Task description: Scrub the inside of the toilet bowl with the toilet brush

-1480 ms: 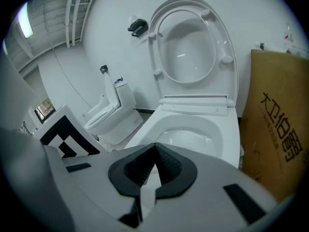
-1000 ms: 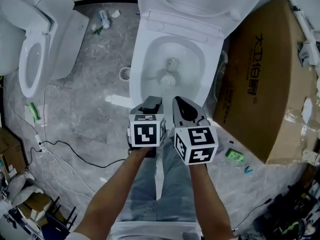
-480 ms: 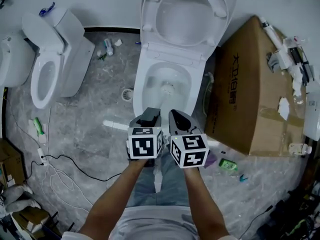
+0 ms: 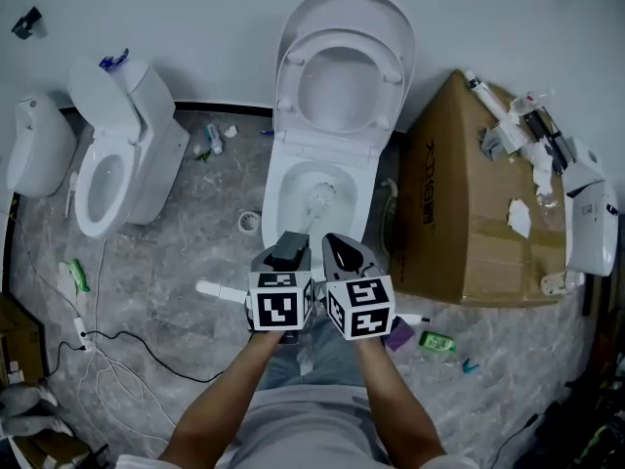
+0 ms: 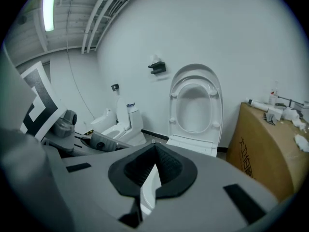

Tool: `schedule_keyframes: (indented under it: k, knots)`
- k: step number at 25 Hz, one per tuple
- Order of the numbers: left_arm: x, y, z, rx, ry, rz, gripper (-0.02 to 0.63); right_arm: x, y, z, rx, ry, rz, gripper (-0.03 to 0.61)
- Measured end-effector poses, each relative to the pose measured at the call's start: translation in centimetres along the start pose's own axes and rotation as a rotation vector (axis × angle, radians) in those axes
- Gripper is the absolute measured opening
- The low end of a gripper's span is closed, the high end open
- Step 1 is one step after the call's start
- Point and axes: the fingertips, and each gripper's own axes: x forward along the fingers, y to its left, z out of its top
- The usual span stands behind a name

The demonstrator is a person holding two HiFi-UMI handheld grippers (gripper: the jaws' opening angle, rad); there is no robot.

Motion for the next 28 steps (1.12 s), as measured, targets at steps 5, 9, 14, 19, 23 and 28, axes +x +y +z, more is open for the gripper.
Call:
schedule_keyframes:
  k: [5, 9, 14, 19, 23, 28]
  knots:
    - [-3.2, -1.3, 0.9, 0.074, -0.047, -0.02, 0.156, -2.9, 1.6, 1.4, -0.025, -0.036, 0.002, 0.002]
    - [-6.1, -2.1, 1.5, 0.104, -0.085, -0.033, 0.156, -5.3, 2.8, 2.3, -0.017, -0.067, -0.005, 0.002]
    - [-9.2, -2.9, 2.3, 0.137, -0.142, -0.04, 0.156, -7.9, 4.0, 3.9, -0.008, -0.12, -0.017, 0.002]
    - [-11.0, -3.4, 2.7, 0.162, -0.19, -0.046, 0.156, -8.9, 5.7, 3.9, -0.04, -0.126, -0.019, 0.002]
    - [-11.7, -3.2, 2.6, 0.167, -0.201, -0.049, 0.156, -9.3, 6.1, 4.0, -0.041, -0.139, -0.036, 0.002]
    - [-12.0, -3.3, 2.7, 0.172, -0.223, -0.059, 0.156, -9.4, 6.1, 4.3, -0.045, -0.148, -0.047, 0.002]
